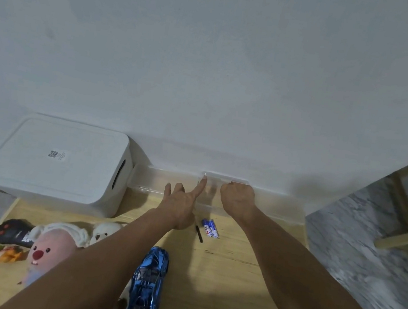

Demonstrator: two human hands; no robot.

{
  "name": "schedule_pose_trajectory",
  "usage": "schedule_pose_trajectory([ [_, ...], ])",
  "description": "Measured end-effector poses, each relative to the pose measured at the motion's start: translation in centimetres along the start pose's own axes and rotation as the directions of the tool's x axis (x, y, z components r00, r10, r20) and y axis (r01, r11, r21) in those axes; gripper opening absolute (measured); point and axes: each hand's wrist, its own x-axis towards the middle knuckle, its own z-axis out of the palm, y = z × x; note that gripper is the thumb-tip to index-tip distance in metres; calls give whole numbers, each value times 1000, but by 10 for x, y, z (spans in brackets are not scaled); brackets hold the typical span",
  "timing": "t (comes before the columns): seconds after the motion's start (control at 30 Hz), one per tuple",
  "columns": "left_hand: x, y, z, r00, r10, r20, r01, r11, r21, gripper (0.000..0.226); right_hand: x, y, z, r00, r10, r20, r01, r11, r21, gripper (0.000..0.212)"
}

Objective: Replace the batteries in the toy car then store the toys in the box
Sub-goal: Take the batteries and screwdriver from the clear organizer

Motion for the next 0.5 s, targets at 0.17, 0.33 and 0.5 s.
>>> schedule_pose_trajectory([
  [0.17, 0, 1, 1, 1000, -3, 6, 3, 1000, -2, 103, -3, 4, -1, 999, -31, 24, 32, 999, -28, 33],
  [0.33, -1, 4, -2, 1000, -14, 15, 13, 1000, 8, 102, -7, 8, -5, 998, -53, 23, 53, 999, -4, 32],
  [0.5, 1, 1, -1, 999, -14, 34, 15, 999, -29, 101, -24, 9, 0, 993, 78, -87, -51, 960, 274, 21],
])
